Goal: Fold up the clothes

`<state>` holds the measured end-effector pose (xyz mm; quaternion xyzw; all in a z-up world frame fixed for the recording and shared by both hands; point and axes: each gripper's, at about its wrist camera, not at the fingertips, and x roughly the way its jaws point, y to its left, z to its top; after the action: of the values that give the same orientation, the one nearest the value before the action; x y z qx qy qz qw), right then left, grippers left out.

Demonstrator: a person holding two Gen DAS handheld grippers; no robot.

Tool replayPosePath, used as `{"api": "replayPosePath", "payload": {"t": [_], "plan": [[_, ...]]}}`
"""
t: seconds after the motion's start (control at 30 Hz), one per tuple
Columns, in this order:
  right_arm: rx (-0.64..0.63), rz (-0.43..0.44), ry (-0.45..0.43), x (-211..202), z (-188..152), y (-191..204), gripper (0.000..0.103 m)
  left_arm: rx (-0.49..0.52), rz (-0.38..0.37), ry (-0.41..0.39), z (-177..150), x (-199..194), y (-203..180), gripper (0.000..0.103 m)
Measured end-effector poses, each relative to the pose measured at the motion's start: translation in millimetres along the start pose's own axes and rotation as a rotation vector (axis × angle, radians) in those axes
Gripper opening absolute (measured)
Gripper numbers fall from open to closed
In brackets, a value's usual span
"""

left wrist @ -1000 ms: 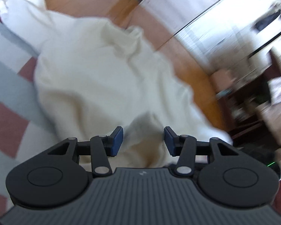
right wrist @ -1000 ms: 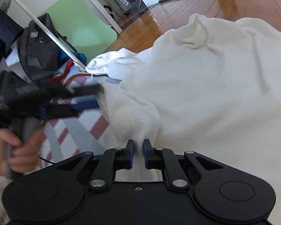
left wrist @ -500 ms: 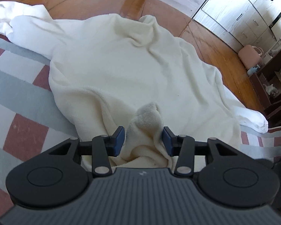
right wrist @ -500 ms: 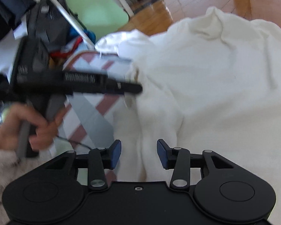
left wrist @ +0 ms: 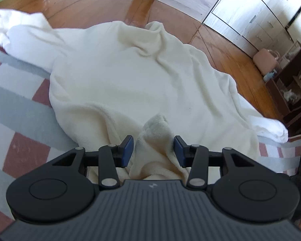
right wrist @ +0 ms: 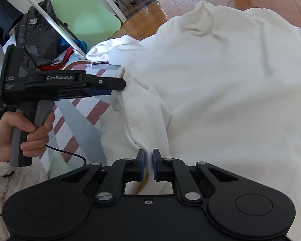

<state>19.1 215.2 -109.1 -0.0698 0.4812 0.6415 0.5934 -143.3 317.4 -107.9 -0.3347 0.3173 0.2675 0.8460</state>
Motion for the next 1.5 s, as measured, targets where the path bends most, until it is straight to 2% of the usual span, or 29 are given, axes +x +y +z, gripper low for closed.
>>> {"api": "replayPosePath", "payload": {"t": [0.3, 0.37, 0.47, 0.63, 0.87, 0.97, 1.03, 1.13, 1.2, 1.23, 1.27, 1.37, 1.5], "plan": [[0.230, 0.126, -0.095, -13, -8, -37, 0.009, -0.052, -0.008, 0.011, 2, -1, 9, 0.044], [0.255, 0.110, -0.097, -14, -7, -43, 0.008, -0.069, -0.014, 0.014, 2, 0, 12, 0.044], [0.211, 0.070, -0.079, -17, -6, -37, 0.009, -0.077, -0.014, 0.020, 2, 2, 16, 0.044], [0.105, 0.098, -0.037, -23, -8, -12, 0.013, -0.090, -0.011, 0.031, 3, 7, 20, 0.043], [0.095, 0.062, 0.004, -19, -17, -14, 0.013, -0.096, -0.012, 0.022, 4, 5, 20, 0.043], [0.024, 0.020, 0.042, -14, -19, -3, 0.023, -0.097, -0.014, 0.023, 5, 6, 21, 0.043], [-0.026, -0.007, 0.067, -6, -18, 5, 0.024, -0.094, -0.014, 0.021, 6, 6, 20, 0.043], [-0.073, -0.091, 0.086, 9, -12, 9, 0.024, -0.093, -0.029, 0.017, 6, 4, 19, 0.043], [-0.063, -0.097, 0.057, 18, -3, 5, 0.021, -0.088, -0.040, 0.003, 5, -1, 19, 0.043], [-0.045, -0.097, 0.028, 20, 3, 1, 0.016, -0.086, -0.043, -0.006, 5, -4, 19, 0.044], [-0.022, -0.106, -0.007, 20, 10, -2, 0.005, -0.083, -0.047, -0.016, 5, -7, 20, 0.044], [0.091, -0.119, -0.091, 10, 24, -17, 0.006, -0.099, -0.056, -0.029, 4, -12, 22, 0.046], [0.105, -0.115, -0.133, -5, 27, -22, 0.006, -0.119, -0.075, -0.044, 3, -16, 24, 0.046]]}}
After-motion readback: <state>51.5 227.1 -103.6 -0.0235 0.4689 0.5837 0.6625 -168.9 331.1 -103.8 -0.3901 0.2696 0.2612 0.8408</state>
